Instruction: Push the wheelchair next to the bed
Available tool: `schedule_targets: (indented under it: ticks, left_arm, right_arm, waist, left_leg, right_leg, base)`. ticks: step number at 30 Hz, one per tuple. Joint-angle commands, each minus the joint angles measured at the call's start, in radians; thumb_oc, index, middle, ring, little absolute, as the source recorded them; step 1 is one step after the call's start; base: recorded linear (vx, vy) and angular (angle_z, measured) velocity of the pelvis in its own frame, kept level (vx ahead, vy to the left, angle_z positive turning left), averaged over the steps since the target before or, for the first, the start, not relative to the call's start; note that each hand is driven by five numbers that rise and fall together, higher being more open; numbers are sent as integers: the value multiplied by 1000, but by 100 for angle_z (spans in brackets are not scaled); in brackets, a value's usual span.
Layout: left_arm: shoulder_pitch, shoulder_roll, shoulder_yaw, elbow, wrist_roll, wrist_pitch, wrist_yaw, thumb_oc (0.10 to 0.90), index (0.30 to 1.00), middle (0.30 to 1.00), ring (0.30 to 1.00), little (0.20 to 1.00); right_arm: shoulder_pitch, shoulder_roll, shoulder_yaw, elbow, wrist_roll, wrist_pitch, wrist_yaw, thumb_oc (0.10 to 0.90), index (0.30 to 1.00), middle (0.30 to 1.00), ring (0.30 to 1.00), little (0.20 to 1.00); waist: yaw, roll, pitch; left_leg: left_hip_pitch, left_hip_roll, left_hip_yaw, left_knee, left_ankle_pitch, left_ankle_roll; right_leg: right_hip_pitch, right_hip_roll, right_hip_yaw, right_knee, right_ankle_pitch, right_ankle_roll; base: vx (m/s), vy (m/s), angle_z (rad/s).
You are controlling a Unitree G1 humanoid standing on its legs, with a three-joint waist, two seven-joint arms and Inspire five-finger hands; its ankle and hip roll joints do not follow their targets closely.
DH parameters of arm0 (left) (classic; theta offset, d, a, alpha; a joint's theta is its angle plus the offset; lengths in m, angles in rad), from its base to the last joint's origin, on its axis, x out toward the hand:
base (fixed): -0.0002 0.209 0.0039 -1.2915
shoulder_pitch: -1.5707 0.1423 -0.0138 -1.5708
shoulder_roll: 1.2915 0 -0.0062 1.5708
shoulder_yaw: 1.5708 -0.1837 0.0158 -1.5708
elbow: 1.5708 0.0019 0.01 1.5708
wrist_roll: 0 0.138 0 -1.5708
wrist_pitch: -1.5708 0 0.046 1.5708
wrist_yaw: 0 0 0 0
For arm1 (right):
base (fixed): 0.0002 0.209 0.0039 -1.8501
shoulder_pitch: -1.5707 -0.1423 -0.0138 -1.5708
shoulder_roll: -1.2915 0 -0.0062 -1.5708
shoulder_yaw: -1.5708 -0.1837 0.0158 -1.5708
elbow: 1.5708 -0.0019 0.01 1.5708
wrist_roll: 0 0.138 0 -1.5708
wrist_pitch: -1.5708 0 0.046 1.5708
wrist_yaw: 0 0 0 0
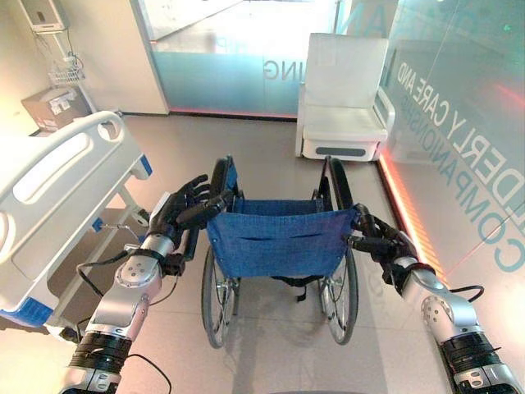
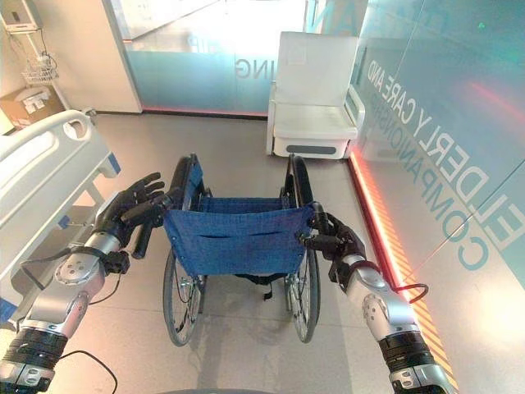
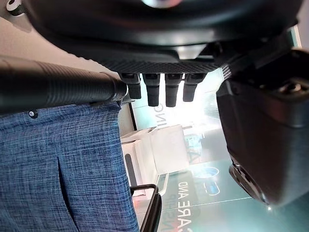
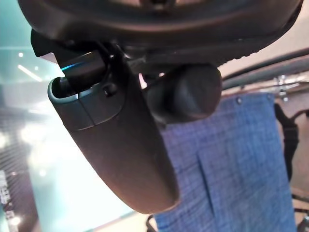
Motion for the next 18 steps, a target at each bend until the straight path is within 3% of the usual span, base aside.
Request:
schedule_targets:
  ticks: [1, 9, 18]
  left_arm:
    - [-106, 27, -3, -46, 20, -91, 32, 800, 900, 900, 900, 900]
    - [-73, 33, 32, -51, 35, -78, 41, 800, 900, 900, 900, 900]
    - [-68, 41, 57, -39, 35, -32, 109, 800, 900, 900, 900, 900]
  right_arm:
    - [-155, -2, -1, -79, -29, -87, 81, 408, 312, 312, 312, 312]
    - [-118, -39, -11, -161, -50, -59, 170, 400, 300, 300, 300, 300]
    - [-121, -64, -13, -177, -52, -36, 190, 400, 300, 300, 300, 300]
  waist:
    - [17, -11, -48]
    - [9, -12, -48]
    - [7, -12, -46]
  left_leg:
    - [-19, -66, 43, 6, -27, 28]
    - [-19, -67, 42, 6, -27, 27]
    - [-18, -61, 49, 6, -24, 20]
  right_leg:
    - [10, 23, -30, 2, 4, -24]
    - [9, 25, -25, 2, 4, -22]
    - [11, 25, -34, 2, 2, -21]
  base:
    - [0, 0, 0]
    - [0, 0, 0]
    - [0, -4, 0]
